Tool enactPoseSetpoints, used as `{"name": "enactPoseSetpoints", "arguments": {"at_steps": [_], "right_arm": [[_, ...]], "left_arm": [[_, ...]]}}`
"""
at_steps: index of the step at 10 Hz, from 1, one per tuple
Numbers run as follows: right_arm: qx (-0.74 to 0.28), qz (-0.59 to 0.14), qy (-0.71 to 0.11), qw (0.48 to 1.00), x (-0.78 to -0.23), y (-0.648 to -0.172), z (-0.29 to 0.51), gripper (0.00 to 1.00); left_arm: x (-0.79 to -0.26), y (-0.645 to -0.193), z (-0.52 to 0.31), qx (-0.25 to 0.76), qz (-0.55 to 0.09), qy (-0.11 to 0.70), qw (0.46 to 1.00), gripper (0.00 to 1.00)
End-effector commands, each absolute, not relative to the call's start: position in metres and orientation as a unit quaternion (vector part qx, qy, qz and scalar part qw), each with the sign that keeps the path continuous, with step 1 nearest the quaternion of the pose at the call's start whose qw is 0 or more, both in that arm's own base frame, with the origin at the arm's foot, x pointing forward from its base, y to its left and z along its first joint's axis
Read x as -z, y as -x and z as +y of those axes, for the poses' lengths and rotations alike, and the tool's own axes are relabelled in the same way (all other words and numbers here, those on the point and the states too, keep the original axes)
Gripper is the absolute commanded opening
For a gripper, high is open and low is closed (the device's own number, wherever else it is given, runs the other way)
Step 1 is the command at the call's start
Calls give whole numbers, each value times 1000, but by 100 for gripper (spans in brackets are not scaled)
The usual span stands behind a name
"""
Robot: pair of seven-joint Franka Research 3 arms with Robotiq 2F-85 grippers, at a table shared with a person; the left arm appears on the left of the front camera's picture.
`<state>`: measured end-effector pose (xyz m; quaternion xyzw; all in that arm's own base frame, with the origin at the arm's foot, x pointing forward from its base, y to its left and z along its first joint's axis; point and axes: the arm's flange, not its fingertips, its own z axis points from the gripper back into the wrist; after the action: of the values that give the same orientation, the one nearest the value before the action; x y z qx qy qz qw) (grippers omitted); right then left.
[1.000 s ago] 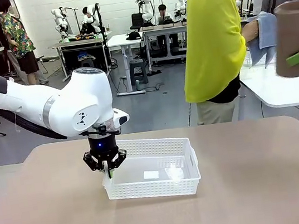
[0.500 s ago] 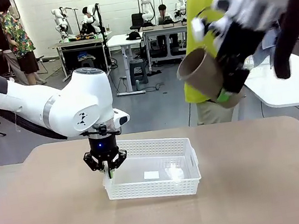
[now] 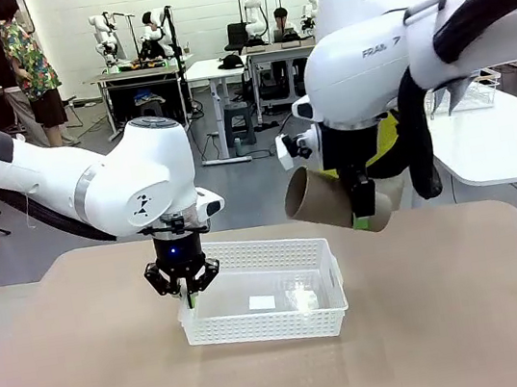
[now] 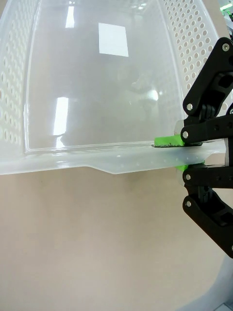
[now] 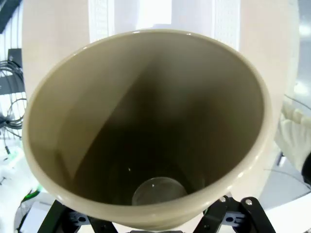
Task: Clean and organize the cups into the basket.
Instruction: Pick up the Organizing basket and move it to the center of the table, then pick up the Reusable plastic cup from the right side of the table and place it inside the Organizing basket.
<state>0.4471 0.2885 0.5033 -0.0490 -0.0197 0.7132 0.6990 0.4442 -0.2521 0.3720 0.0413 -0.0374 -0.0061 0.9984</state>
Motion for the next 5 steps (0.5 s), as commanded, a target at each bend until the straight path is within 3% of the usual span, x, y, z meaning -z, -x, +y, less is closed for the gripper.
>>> {"name": "enactPoseSetpoints", "arguments": {"at_steps": [1,2,5], "right_arm": [[-734,-40,26,678,-539,-435,275,81],[-713,-20,49,699,-503,-447,289,81],[-713,-20,49,699,-503,-447,289,81]], "left_arm": [[-372,-443,-253,8,-38,-42,998,0],[-372,-443,-253,8,-38,-42,998,0],[-372,-443,-253,8,-38,-42,998,0]]}}
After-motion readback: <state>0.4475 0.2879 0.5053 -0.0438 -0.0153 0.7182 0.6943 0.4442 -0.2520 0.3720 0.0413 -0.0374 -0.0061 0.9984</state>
